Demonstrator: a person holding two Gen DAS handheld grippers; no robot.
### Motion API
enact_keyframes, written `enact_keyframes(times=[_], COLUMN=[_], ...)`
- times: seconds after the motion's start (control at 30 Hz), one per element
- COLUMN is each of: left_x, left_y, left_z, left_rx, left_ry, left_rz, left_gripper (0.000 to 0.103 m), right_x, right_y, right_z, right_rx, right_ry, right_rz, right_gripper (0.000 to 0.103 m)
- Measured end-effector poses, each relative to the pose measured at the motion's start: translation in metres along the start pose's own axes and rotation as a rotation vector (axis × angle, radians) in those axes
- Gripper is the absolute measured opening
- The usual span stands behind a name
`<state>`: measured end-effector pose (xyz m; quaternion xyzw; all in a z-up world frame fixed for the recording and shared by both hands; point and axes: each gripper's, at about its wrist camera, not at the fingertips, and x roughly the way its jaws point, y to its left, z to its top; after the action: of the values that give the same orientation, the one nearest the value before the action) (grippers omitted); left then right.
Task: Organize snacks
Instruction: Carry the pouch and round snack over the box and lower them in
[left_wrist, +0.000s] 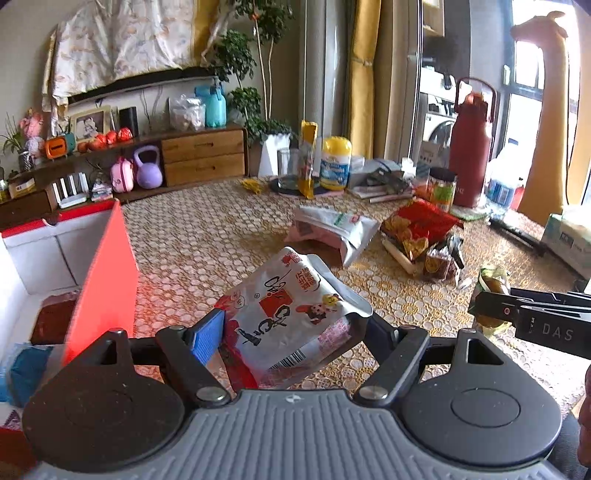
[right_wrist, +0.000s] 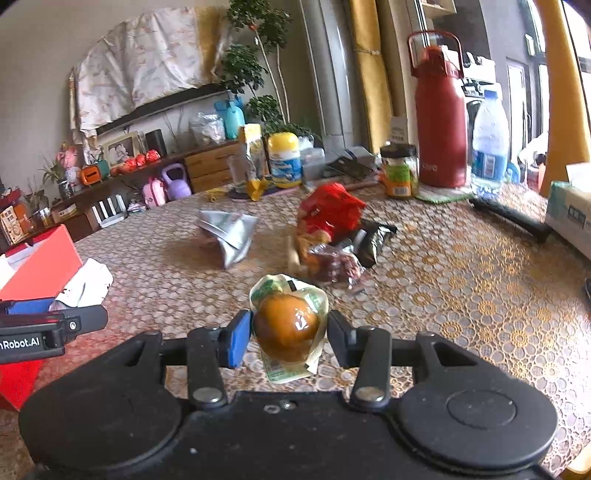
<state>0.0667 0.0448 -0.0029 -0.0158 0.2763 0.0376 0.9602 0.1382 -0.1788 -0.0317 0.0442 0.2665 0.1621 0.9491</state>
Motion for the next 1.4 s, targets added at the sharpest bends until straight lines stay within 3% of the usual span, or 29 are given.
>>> enact_keyframes(times=[0.4, 0.8, 1.4], left_x=[-0.051, -0.087, -0.123], left_y=[0.024, 0.062, 0.149], left_z=[0.008, 0.012, -0.003], left_rx=[-0.030, -0.077, -0.183], left_ry=[-0.097, -0.168, -0.179], left_rz=[0.034, 0.118, 0.282], left_gripper=[0.079, 0.079, 0.079], right_x=[-0.027, -0.045, -0.049], right_y=[0.040, 0.094, 0.203], right_z=[0.014, 0.026, 0.035], right_rx=[-0.081, -0.174, -0.321], right_ry=[-0.069, -0.125, -0.135], right_rz=[0.084, 0.193, 0.412], right_gripper=[0.043, 0.043, 0.043])
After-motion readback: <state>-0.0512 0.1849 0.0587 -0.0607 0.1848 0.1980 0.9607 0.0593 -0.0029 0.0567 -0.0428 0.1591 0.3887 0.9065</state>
